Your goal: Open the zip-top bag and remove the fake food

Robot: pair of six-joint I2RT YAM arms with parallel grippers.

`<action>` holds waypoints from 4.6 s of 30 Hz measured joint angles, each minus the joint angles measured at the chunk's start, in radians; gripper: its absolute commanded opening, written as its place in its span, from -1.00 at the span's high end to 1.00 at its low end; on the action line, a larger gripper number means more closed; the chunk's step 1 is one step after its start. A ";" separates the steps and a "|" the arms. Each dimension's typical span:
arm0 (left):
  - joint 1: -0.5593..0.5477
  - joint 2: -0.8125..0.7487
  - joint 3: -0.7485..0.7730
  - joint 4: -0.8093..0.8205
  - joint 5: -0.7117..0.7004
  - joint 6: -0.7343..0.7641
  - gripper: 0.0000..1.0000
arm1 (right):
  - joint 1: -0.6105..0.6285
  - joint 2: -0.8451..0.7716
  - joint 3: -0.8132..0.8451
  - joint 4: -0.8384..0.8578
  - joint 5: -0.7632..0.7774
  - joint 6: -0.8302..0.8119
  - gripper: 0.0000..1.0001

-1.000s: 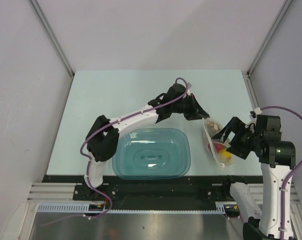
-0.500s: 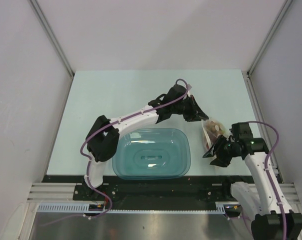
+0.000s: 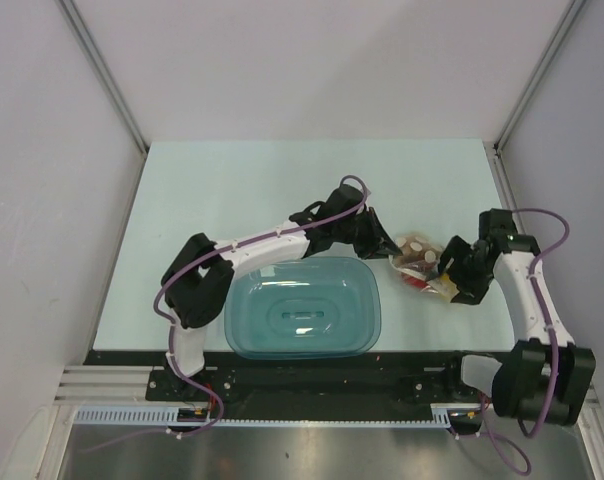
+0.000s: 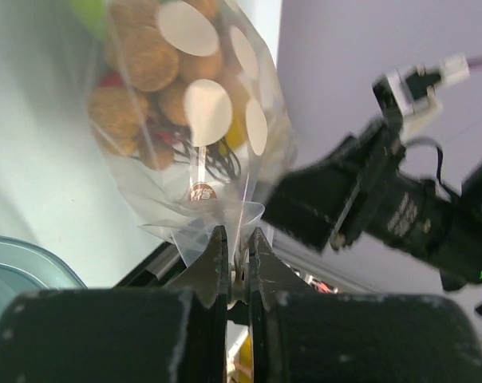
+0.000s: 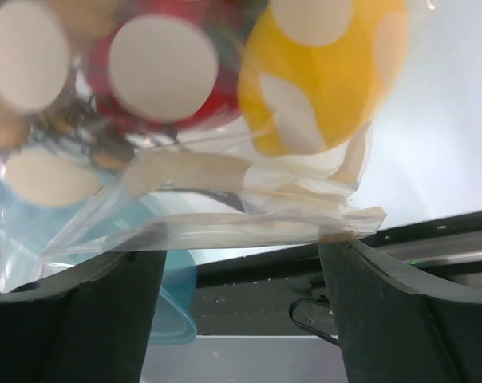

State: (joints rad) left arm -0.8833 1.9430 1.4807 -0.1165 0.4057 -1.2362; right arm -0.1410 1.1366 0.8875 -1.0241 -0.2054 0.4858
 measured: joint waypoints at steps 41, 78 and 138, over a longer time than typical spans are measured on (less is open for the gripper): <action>-0.069 -0.031 -0.082 0.064 -0.016 -0.172 1.00 | -0.102 -0.422 -0.255 0.037 -0.325 0.602 0.05; 0.000 -0.062 -0.195 0.160 0.157 -0.204 1.00 | -0.125 -0.248 -0.090 0.080 -0.297 0.324 1.00; -0.122 -0.127 -0.341 0.417 -0.047 -0.548 1.00 | 0.105 -0.599 -0.229 0.134 -0.296 0.821 0.28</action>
State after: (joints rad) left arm -1.0058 1.8156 1.1397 0.3000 0.3592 -1.7840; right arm -0.0360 0.5381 0.6582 -0.8902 -0.5014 1.3071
